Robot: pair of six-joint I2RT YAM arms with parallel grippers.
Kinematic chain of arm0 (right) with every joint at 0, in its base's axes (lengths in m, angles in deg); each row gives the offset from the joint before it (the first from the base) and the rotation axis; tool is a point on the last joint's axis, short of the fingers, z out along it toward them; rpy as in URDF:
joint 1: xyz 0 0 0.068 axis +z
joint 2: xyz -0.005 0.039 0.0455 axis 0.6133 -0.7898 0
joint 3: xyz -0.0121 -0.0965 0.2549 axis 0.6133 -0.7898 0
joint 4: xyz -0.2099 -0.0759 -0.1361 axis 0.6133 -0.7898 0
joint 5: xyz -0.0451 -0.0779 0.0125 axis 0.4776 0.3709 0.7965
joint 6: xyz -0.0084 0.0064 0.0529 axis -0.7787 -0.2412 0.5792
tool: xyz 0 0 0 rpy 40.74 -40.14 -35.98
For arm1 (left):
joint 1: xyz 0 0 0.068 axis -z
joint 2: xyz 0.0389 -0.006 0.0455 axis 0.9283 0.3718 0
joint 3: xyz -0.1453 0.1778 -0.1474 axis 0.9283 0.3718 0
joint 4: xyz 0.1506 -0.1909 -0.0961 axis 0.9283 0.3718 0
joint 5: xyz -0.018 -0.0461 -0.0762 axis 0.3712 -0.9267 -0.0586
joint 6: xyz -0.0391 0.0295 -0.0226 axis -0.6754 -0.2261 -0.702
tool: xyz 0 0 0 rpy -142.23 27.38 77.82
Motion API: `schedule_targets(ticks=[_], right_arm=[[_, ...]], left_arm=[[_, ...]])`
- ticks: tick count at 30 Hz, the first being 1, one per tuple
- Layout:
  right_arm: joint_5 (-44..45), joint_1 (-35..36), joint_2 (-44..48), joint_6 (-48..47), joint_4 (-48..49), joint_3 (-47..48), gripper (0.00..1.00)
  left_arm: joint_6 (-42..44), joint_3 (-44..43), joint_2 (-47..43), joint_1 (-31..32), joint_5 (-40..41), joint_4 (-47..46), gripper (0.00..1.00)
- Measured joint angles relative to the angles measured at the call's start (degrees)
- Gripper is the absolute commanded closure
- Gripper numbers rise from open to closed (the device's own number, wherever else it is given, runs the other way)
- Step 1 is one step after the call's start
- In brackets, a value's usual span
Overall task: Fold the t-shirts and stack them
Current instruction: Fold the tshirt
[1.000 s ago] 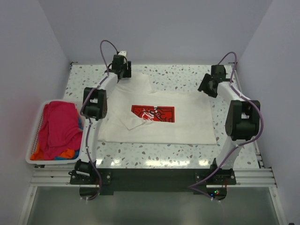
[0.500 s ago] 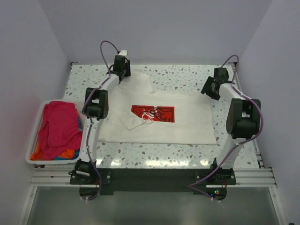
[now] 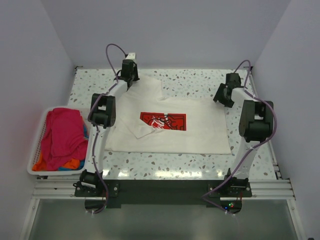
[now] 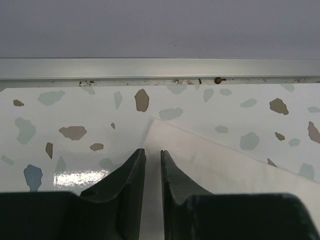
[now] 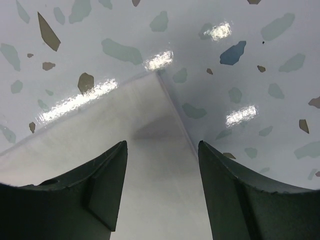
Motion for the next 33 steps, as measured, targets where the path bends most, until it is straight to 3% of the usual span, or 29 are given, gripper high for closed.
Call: schedule_targets(ticks=[10,27,33], right_arm=[[0.68,0.00,-0.31,-1.16,0.13,0.74,0.37],[2.73,0.00,-4.35,-2.91,0.42,7.08,0.38],[2.45,0.00,-6.49,-2.80,0.48,8.07,0.50]], left_arm=[[-0.11,1.53,-0.02,0.00,-0.33,-2.03,0.96],[-0.13,1.79,-1.14,0.00,-0.63,-4.26,1.00],[-0.15,1.81,-2.10,0.00,-0.94,-5.27,1.00]])
